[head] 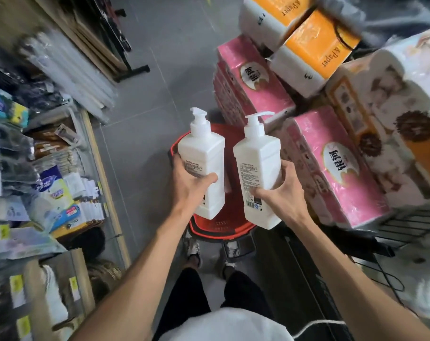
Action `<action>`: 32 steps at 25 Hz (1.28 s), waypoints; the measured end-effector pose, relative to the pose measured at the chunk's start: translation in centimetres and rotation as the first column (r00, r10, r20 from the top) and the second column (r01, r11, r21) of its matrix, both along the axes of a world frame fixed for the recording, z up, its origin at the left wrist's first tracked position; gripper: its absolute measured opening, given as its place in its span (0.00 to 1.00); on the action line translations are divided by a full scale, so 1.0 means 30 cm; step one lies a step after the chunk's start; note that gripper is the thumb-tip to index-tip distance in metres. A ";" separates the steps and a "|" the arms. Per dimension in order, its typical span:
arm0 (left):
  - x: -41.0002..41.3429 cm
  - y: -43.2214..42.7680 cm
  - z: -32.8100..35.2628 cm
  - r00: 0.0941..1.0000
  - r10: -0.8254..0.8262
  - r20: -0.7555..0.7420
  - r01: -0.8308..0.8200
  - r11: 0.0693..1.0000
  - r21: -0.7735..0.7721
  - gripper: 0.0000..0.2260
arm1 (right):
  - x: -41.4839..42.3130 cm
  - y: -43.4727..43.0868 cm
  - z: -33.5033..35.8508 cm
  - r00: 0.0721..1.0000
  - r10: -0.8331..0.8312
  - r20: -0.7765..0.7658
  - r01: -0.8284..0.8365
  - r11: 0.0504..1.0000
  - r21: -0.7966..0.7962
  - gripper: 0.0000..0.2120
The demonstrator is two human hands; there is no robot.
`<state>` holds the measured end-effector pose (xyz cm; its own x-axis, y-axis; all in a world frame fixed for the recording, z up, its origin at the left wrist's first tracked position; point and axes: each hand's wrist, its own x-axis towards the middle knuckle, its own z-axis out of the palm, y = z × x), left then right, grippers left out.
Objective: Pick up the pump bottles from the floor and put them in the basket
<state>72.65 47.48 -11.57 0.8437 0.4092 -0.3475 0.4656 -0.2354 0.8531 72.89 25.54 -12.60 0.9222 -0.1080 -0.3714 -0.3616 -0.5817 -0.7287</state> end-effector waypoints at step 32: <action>0.372 0.117 -1.629 0.880 -0.017 -0.474 0.136 0.966 0.219 0.30 | 0.385 0.206 -1.554 0.983 0.052 -0.174 -0.089 0.973 -0.211 0.38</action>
<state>83.81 50.99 -60.44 0.6409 0.4703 -0.6067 0.7651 -0.4548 0.4557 84.43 31.71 -59.22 0.8577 -0.1399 -0.4948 -0.4193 -0.7473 -0.5155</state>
